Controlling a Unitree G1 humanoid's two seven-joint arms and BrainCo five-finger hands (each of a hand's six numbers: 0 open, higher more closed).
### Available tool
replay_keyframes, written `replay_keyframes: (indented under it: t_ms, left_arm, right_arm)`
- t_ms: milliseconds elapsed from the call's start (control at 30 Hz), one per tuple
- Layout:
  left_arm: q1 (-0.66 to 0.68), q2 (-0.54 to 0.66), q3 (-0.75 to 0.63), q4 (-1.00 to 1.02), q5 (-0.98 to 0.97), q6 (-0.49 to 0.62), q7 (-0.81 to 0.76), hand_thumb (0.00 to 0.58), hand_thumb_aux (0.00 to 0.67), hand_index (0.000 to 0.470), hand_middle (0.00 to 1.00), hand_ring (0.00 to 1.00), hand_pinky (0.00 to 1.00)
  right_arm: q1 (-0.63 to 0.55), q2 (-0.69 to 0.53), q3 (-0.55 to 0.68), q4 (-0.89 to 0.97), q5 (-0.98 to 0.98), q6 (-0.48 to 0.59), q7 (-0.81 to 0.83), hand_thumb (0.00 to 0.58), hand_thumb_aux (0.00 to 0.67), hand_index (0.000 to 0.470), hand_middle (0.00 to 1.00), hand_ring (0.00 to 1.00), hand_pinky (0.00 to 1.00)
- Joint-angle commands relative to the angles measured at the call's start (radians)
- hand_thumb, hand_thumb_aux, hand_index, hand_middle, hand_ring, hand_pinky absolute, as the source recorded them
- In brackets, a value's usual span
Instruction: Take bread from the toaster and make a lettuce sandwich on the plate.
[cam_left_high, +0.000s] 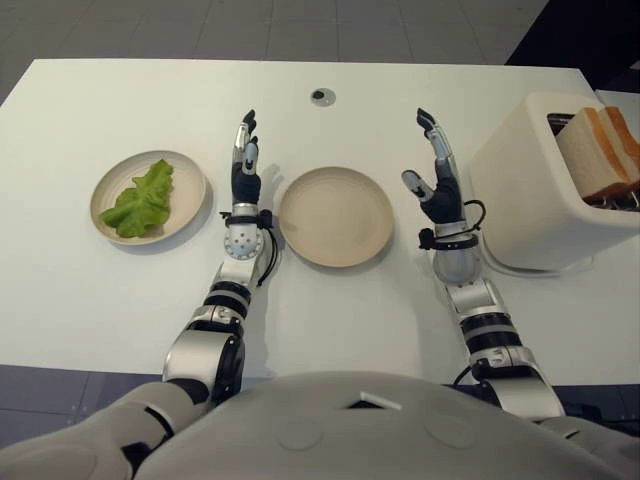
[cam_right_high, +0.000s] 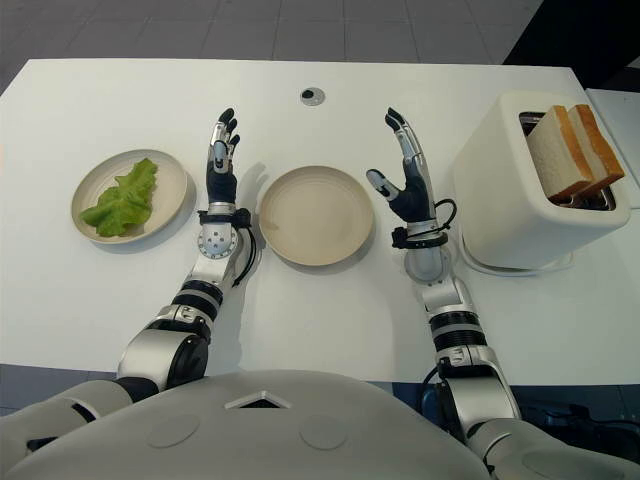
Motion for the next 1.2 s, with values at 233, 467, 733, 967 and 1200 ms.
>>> replay_keyframes:
  t_ms: [233, 467, 733, 967, 1200]
  left_arm:
    - [0.061, 0.009, 0.051, -0.077, -0.065, -0.015, -0.021, 0.0, 0.0, 0.0, 0.0, 0.0, 0.0]
    - [0.126, 0.006, 0.004, -0.104, -0.019, -0.069, -0.045, 0.0, 0.0, 0.0, 0.0, 0.0, 0.0]
    - [0.207, -0.017, -0.03, -0.196, 0.053, -0.109, -0.016, 0.0, 0.0, 0.0, 0.0, 0.0, 0.0]
    - [0.261, -0.039, -0.068, -0.247, 0.08, -0.104, -0.014, 0.0, 0.0, 0.0, 0.0, 0.0, 0.0]
    - [0.292, -0.04, -0.074, -0.283, 0.065, -0.091, -0.031, 0.0, 0.0, 0.0, 0.0, 0.0, 0.0]
  right_arm:
    - [0.0, 0.064, -0.014, -0.032, 0.262, 0.139, 0.203, 0.0, 0.0, 0.0, 0.0, 0.0, 0.0]
    - [0.029, -0.006, -0.083, -0.156, 0.125, 0.116, 0.16, 0.0, 0.0, 0.0, 0.0, 0.0, 0.0]
    - [0.205, -0.159, -0.404, -0.583, -0.019, 0.164, 0.099, 0.0, 0.0, 0.0, 0.0, 0.0, 0.0]
    - [0.301, -0.39, -0.811, -0.599, -0.144, 0.394, 0.122, 0.0, 0.0, 0.0, 0.0, 0.0, 0.0]
    - [0.358, -0.539, -0.725, -0.195, -0.312, 0.489, 0.055, 0.0, 0.0, 0.0, 0.0, 0.0, 0.0]
